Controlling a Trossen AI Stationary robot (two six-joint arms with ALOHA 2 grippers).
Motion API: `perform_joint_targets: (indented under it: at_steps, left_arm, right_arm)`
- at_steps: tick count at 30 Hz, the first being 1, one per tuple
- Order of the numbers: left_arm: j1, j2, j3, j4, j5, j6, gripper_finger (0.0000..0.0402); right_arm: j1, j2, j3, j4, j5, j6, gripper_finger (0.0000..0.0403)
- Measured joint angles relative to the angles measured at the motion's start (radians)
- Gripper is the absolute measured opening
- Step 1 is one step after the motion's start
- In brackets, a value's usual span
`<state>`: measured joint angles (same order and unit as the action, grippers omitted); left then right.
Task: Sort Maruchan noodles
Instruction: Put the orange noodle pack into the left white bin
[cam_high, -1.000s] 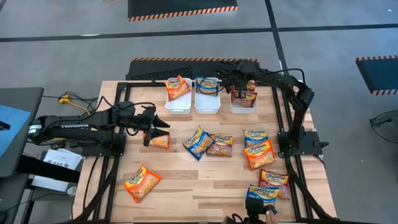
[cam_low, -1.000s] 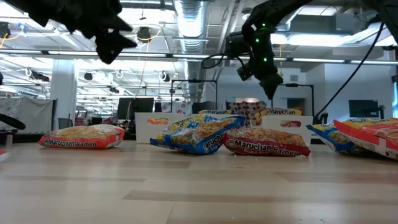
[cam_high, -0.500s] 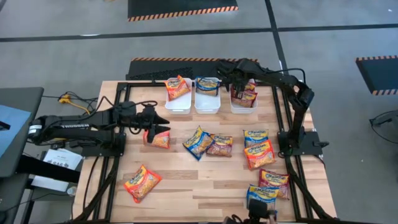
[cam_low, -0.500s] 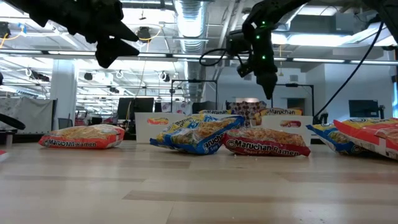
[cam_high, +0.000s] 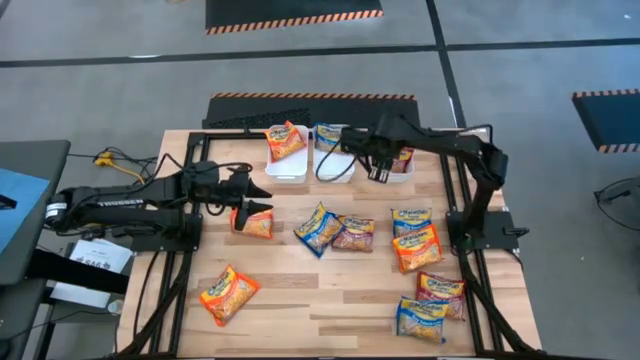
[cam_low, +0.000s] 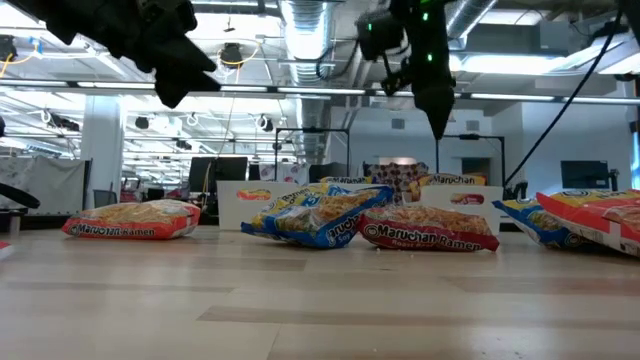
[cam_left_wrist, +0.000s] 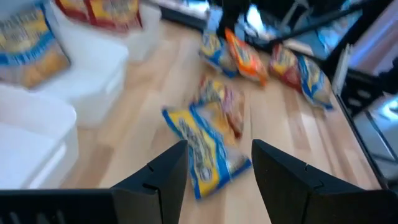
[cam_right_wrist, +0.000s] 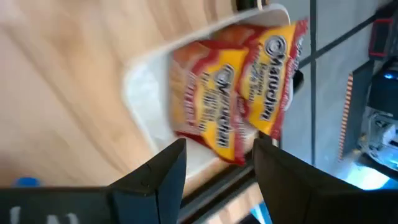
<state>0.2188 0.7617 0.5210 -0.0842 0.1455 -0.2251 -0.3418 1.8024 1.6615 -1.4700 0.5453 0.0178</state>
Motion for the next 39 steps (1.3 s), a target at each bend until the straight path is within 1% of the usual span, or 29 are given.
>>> perform_joint_targets:
  at_steps: [4, 7, 13, 16, 19, 22, 24, 26, 28, 31, 35, 39]
  left_arm:
    - [0.000, -0.016, 0.065, -0.192, 0.080, -0.005, 0.0167]
    - [-0.001, -0.025, 0.108, -0.335, 0.113, -0.007, 0.0167]
    - [0.000, -0.023, 0.130, -0.443, 0.113, -0.004, 0.0167]
    - [0.000, -0.008, 0.131, -0.498, 0.111, 0.032, 0.0167]
    - [0.000, 0.010, 0.131, -0.545, 0.065, 0.019, 0.0167]
    - [0.003, 0.035, 0.131, -0.595, 0.063, -0.072, 0.0167]
    - [0.006, 0.052, 0.131, -0.638, 0.124, -0.158, 0.0167]
    - [0.002, 0.063, 0.131, -0.712, 0.169, -0.210, 0.0167]
    - [-0.016, 0.068, 0.130, -0.765, 0.166, -0.262, 0.0167]
    - [-0.050, 0.065, 0.107, -0.781, 0.151, -0.357, 0.0167]
    - [-0.111, 0.056, 0.055, -0.783, 0.217, -0.449, 0.0167]
    - [-0.185, 0.040, 0.008, -0.781, 0.222, -0.548, 0.0167]
  right_arm:
    - [0.106, -0.032, 0.000, -0.003, 0.000, 0.105, 0.0207]
    - [0.185, -0.052, 0.000, -0.003, 0.000, 0.183, 0.0207]
    - [0.325, -0.066, 0.000, -0.004, 0.003, 0.312, 0.0207]
    - [0.380, -0.065, 0.000, -0.013, 0.003, 0.358, 0.0207]
    - [0.426, -0.065, 0.000, -0.014, 0.005, 0.399, 0.0207]
    - [0.469, -0.065, 0.000, -0.014, 0.007, 0.439, 0.0207]
    - [0.495, -0.065, 0.000, -0.014, 0.007, 0.460, 0.0207]
    - [0.522, -0.065, 0.000, -0.014, 0.007, 0.478, 0.0207]
    - [0.547, -0.065, 0.000, -0.012, 0.006, 0.487, 0.0207]
    - [0.582, -0.064, 0.000, -0.008, 0.006, 0.506, 0.0207]
    - [0.620, -0.064, 0.000, -0.001, 0.006, 0.534, 0.0207]
    - [0.650, -0.064, 0.000, 0.026, 0.006, 0.553, 0.0207]
